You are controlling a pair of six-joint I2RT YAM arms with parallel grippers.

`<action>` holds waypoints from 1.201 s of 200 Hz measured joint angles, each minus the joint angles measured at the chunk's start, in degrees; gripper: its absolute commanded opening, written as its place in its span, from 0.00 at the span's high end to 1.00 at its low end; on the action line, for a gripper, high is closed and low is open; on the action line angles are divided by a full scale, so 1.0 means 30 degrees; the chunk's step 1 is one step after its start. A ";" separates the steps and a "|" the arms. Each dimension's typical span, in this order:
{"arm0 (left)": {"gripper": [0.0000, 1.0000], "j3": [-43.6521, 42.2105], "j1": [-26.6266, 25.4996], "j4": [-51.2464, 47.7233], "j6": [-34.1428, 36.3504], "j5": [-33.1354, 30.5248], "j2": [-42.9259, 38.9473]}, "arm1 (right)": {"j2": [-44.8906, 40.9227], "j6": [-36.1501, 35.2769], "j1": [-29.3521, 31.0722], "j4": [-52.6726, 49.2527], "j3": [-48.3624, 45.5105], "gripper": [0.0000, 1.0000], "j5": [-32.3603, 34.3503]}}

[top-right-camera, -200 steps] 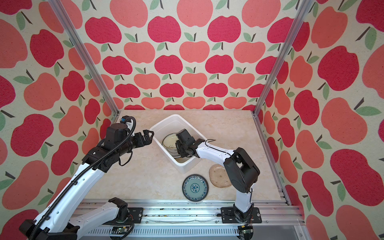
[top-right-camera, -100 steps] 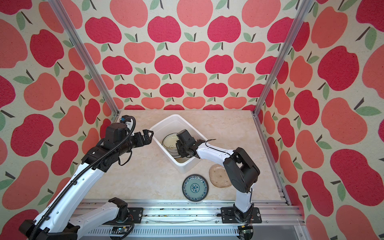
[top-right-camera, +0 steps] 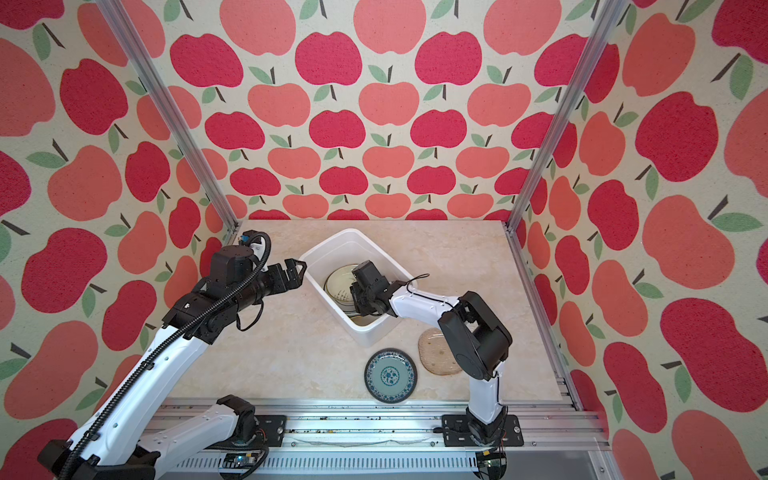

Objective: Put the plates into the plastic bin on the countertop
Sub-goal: 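Lower the cream plate into the bin against the stacked plates, then open the right gripper and raise it out of the bin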

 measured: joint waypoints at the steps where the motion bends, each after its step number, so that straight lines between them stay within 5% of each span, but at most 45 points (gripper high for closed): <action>1: 0.01 0.0000 0.0007 0.0007 -0.0007 -0.0007 0.0000 | 0.0007 0.0000 0.0000 -0.0007 0.0007 0.54 0.0000; 38: 0.01 0.0000 0.0182 0.0000 -0.0007 0.0000 -0.0007 | 0.0109 -0.0211 -0.0073 -0.0022 0.0131 0.28 -0.0291; 111: 0.01 0.0000 0.0321 -0.0007 -0.0007 -0.0007 -0.0080 | 0.0160 -0.1399 -0.0335 -0.0663 0.1013 0.09 -0.1290; 176: 0.01 0.0000 0.0386 -0.0240 0.0000 -0.0109 -0.0707 | 0.0321 -0.3461 -0.0517 -0.3927 0.2980 0.06 -0.2069; 240: 0.01 0.0000 0.0444 -0.0561 0.0109 -0.0109 -0.1275 | -0.0444 -0.8728 -0.0408 -0.8553 0.6411 0.06 -0.0692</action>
